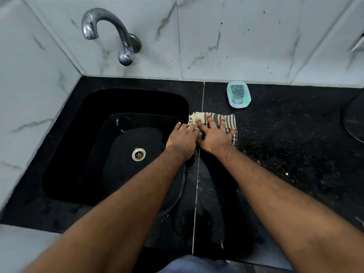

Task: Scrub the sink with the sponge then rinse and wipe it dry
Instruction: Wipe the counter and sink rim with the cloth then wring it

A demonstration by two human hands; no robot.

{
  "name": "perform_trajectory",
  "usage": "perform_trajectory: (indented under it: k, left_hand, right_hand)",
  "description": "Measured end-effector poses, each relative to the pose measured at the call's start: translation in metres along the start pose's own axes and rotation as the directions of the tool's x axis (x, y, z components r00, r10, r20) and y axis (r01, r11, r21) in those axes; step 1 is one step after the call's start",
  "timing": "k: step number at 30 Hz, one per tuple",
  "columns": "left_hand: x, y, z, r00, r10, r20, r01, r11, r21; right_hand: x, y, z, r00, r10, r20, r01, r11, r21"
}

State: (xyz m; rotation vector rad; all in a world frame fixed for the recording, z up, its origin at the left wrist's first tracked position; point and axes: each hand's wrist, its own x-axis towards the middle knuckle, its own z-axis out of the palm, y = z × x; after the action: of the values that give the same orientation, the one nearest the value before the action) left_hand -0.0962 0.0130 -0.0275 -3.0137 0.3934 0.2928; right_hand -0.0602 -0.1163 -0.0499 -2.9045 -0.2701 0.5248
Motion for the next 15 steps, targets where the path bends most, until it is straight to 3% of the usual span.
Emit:
perform_trajectory:
  k: [15]
  left_hand:
    - [-0.098, 0.019, 0.015, 0.984, 0.176, 0.008, -0.176, 0.984, 0.022]
  right_hand:
    - [-0.119, -0.021, 0.048, 0.985, 0.173, -0.021, -0.172, 0.984, 0.054]
